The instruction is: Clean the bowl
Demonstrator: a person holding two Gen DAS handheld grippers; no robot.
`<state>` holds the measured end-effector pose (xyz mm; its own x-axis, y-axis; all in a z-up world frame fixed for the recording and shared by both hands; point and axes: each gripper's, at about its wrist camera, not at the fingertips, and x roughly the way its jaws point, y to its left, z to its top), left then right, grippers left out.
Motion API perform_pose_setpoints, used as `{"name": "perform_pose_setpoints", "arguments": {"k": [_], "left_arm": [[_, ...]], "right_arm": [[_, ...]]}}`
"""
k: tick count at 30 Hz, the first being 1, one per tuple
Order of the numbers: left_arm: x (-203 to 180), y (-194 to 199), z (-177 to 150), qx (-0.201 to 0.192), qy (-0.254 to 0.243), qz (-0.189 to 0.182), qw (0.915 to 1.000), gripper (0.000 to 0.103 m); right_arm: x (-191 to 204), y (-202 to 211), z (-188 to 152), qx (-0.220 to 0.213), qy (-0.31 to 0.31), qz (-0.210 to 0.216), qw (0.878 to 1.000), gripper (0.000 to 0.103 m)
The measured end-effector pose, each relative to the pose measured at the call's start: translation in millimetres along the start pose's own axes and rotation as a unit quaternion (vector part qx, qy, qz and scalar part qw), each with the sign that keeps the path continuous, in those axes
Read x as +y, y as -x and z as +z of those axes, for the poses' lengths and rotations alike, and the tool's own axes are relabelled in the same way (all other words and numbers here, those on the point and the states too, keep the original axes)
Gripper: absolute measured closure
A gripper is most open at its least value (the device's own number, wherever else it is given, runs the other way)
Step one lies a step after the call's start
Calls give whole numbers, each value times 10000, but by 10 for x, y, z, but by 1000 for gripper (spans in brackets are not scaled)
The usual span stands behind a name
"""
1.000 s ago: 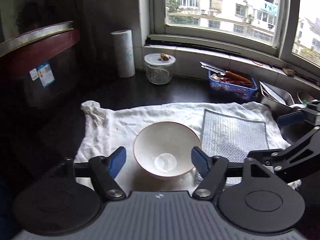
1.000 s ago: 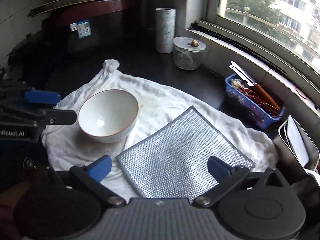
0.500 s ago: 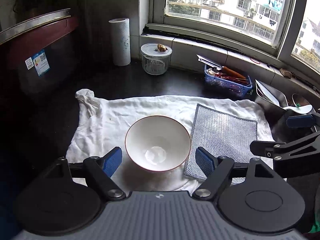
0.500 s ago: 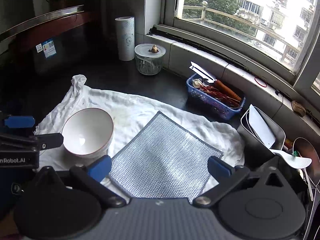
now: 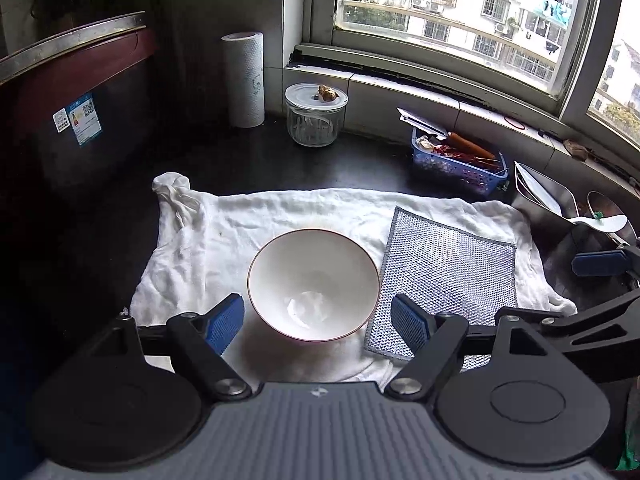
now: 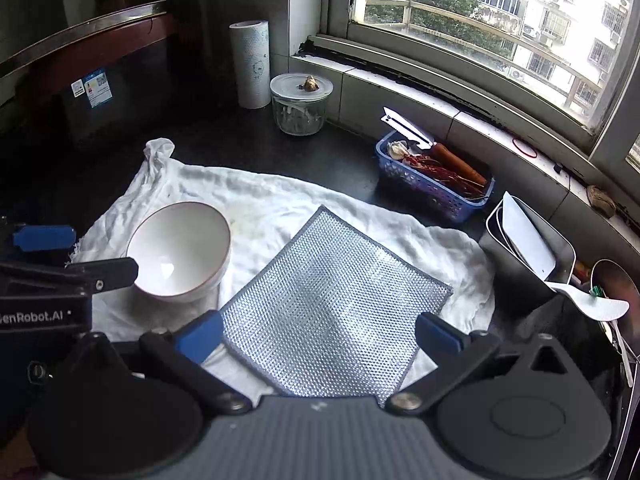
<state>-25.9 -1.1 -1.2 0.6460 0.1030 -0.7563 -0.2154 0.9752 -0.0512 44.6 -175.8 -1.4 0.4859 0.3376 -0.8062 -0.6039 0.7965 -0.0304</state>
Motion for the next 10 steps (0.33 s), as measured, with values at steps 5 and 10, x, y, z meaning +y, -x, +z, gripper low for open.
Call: {"name": "perform_pose_setpoints", "arguments": {"k": [5,10], "left_arm": [[1,-1,-12,19,1,-9,10000,23],[24,23,-27,-73,55,31,10000,23]], "right_arm": [[1,-29,-31,106,-35,-4,9999,1],[13,-43,-54,176,-18,-38,9998,1]]}}
